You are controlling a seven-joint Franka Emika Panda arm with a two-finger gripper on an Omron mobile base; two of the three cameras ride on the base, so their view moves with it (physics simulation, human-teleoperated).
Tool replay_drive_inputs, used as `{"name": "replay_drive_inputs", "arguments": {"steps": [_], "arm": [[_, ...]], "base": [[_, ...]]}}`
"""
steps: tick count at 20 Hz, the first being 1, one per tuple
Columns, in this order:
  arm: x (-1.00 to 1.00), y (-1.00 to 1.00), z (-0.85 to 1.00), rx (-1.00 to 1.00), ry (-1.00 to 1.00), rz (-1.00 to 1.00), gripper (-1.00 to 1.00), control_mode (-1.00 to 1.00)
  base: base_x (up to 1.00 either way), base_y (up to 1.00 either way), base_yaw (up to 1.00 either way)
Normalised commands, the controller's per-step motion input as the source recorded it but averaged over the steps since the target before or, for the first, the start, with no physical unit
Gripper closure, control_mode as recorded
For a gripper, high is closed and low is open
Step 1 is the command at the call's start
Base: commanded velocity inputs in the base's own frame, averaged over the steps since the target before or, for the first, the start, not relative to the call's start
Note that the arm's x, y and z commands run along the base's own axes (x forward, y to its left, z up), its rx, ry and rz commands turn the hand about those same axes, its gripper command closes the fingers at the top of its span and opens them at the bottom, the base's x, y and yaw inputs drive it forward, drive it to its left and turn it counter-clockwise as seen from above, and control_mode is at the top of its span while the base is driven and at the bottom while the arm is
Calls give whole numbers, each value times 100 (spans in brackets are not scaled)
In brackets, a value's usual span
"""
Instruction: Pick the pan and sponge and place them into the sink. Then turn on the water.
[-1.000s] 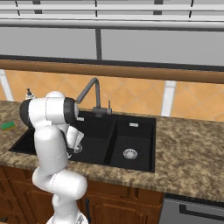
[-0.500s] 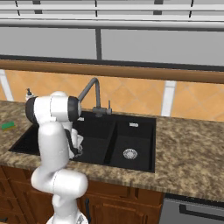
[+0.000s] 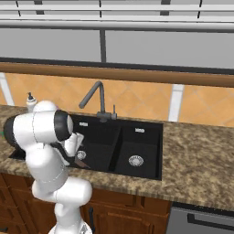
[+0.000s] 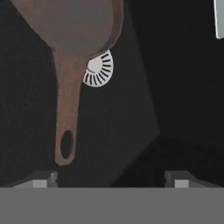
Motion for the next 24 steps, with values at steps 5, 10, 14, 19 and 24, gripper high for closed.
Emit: {"name": "replay_drive_inputs", "arguments": {"steps": [5, 10, 14, 19, 24], "arm": [[-1, 49, 100, 8, 5, -3, -100, -100], [-8, 61, 100, 12, 8, -1, -100, -100], [-38, 83, 100, 15, 9, -4, -100, -100], [-51, 100, 99, 13, 8, -4, -100, -100], [-3, 100, 60, 0, 2, 5, -100, -100]], "base": [[0, 0, 0], [0, 0, 0], [0, 0, 0], [0, 0, 0], [0, 0, 0]]}}
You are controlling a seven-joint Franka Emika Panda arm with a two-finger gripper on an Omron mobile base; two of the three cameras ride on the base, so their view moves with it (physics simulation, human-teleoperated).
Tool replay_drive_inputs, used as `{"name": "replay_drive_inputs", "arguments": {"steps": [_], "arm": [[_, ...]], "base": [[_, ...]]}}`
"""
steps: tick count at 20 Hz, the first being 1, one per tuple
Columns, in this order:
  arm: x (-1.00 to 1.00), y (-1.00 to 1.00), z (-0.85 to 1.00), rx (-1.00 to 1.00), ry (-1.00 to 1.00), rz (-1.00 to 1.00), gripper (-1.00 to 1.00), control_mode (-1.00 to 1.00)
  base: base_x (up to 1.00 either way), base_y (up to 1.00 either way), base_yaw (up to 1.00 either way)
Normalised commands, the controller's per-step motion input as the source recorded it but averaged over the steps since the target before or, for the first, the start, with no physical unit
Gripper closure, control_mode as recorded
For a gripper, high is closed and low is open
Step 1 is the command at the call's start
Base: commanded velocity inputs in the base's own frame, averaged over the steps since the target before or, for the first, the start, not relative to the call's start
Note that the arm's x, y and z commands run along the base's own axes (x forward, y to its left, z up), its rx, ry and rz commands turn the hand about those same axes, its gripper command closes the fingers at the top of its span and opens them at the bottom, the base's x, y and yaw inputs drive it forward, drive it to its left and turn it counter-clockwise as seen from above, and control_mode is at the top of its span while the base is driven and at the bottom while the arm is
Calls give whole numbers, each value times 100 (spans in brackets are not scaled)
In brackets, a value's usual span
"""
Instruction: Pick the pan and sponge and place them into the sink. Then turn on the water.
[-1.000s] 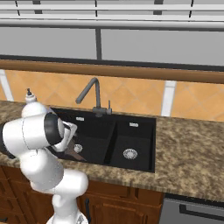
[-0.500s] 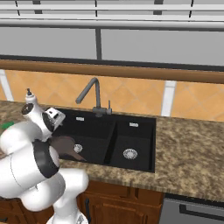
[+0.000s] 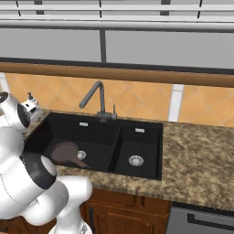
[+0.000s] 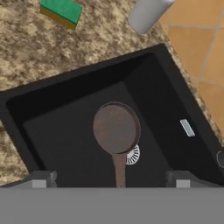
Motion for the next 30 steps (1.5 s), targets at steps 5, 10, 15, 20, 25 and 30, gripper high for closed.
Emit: {"name": "replay_drive_inputs", "arguments": {"steps": [5, 10, 15, 20, 25, 30], "arm": [[12, 100, 14, 0, 18, -9, -100, -100], [-1, 93, 6, 1, 18, -19, -100, -100], [2, 45, -31, 0, 12, -23, -100, -100], [0, 24, -14, 0, 12, -53, -100, -100], [6, 54, -5, 2, 13, -50, -100, -100], [43, 30, -40, 10, 0, -36, -100, -100]], "base": [[0, 0, 0], [0, 0, 0], [0, 0, 0], [0, 0, 0], [0, 0, 0], [0, 0, 0]]}}
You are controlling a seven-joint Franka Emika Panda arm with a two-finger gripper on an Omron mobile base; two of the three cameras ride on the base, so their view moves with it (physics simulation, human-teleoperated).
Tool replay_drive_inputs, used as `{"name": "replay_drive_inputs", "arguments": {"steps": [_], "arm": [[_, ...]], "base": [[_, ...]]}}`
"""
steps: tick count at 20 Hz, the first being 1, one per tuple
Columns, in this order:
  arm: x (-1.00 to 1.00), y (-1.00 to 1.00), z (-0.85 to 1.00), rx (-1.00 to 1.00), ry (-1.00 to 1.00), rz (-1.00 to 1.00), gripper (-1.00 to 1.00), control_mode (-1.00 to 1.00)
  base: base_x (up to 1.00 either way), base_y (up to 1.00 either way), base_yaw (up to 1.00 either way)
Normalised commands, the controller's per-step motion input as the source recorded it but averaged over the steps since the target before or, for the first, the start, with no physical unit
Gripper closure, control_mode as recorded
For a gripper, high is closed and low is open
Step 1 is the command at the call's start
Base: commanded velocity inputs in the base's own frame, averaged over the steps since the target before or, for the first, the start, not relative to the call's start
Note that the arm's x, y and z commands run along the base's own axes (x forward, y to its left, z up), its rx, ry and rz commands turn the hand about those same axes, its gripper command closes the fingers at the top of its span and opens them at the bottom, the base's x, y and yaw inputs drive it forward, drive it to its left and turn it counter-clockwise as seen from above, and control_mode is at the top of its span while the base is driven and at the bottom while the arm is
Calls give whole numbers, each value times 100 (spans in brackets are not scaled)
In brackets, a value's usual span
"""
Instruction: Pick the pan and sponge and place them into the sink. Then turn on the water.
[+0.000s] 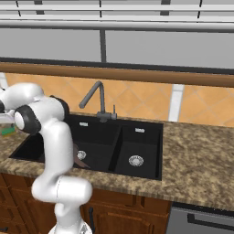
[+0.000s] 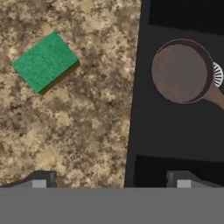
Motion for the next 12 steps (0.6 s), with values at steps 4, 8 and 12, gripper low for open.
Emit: {"name": "replay_drive_inputs", "arguments": {"steps": [4, 8, 12], "arm": [[38, 26, -35, 11, 0, -29, -100, -100], [31, 17, -35, 11, 1, -20, -100, -100], [52, 0, -64, 16, 1, -14, -100, -100]], "base": [[0, 0, 0], [0, 0, 0], [0, 0, 0]]}}
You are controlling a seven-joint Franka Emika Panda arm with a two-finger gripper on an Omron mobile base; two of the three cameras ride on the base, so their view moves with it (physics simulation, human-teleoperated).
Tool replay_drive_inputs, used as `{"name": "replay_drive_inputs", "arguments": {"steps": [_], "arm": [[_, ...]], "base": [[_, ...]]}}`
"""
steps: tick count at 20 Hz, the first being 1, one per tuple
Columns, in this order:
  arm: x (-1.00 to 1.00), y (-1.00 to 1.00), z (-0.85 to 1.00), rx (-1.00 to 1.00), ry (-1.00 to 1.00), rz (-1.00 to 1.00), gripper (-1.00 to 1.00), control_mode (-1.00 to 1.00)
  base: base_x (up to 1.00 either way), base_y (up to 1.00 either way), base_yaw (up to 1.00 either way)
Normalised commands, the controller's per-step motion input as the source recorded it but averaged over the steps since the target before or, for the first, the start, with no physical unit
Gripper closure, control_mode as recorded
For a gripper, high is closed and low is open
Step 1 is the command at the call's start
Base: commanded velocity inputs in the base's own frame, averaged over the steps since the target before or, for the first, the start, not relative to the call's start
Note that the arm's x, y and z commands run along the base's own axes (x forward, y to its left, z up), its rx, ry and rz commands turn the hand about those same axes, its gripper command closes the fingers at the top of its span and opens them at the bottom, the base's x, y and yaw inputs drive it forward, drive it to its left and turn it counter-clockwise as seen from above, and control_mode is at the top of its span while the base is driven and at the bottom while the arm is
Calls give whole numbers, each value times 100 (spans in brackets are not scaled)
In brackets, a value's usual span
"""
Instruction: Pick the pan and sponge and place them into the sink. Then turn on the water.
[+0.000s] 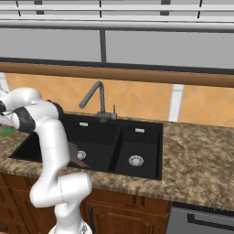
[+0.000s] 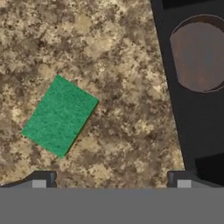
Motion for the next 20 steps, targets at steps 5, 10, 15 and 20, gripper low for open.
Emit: {"name": "replay_drive_inputs", "arguments": {"steps": [5, 10, 15, 20], "arm": [[47, 7, -32, 18, 0, -14, -100, -100], [24, 33, -16, 10, 0, -13, -100, -100], [0, 24, -16, 0, 0, -13, -100, -100], [0, 0, 0, 0, 0, -16, -100, -100]], "base": [[0, 0, 0], [0, 0, 0], [0, 0, 0], [0, 0, 0]]}}
